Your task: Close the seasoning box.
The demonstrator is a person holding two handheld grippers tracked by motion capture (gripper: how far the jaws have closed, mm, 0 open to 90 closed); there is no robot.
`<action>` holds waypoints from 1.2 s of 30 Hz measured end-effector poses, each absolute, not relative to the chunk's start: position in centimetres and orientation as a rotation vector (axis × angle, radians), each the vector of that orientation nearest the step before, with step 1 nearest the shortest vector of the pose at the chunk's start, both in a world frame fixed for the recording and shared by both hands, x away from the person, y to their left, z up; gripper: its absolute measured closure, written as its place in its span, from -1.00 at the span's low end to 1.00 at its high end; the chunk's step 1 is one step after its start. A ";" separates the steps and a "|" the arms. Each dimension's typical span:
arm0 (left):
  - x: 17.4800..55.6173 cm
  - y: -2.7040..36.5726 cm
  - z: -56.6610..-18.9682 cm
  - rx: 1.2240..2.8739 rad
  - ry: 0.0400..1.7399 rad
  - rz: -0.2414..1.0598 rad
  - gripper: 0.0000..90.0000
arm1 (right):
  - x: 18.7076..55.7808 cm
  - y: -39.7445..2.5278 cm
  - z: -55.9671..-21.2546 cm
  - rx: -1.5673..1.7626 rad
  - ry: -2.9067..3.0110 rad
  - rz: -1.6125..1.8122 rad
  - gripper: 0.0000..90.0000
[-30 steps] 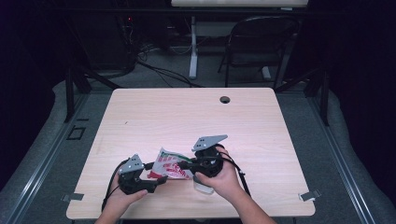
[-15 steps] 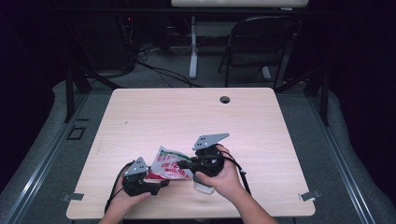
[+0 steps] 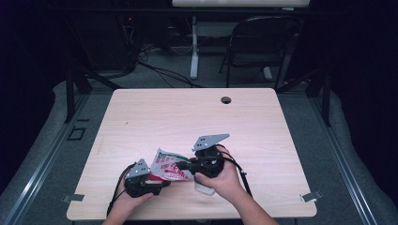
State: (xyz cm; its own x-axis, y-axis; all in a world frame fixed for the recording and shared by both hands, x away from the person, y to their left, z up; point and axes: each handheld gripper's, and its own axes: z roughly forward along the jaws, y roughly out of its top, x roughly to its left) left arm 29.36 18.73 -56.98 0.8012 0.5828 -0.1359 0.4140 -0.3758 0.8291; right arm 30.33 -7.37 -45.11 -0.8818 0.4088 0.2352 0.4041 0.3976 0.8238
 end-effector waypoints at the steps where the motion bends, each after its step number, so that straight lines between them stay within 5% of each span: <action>1: 29.3 18.7 -57.0 2.026 0.735 0.228 -0.10 | 30.3 -7.4 -45.1 0.761 2.623 1.542 1.00; 12: 28.9 18.3 -56.6 2.051 0.725 0.246 0.24 | 30.4 -7.5 -45.3 0.766 2.613 1.554 1.00; 16: 28.9 18.3 -56.5 2.042 0.699 0.243 0.21 | 30.5 -7.7 -45.2 0.778 2.598 1.573 1.00; 24: 28.9 18.2 -56.5 1.979 0.644 0.214 -0.21 | 30.4 -7.5 -45.1 0.761 2.604 1.591 1.00; 30: 28.9 18.0 -56.7 1.960 0.667 0.223 -0.26 | 30.4 -7.4 -45.2 0.764 2.603 1.612 1.00; 36: 28.9 17.8 -57.0 1.982 0.675 0.225 -0.06 | 30.4 -7.2 -45.3 0.765 2.611 1.594 1.00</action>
State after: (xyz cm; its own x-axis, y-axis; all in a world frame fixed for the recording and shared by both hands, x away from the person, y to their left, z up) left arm 28.91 17.75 -57.01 0.8277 0.5474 -0.1235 0.3634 -0.3551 0.8613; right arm 30.37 -7.22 -45.33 -0.8821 0.3959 0.2553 0.4081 0.3714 0.8340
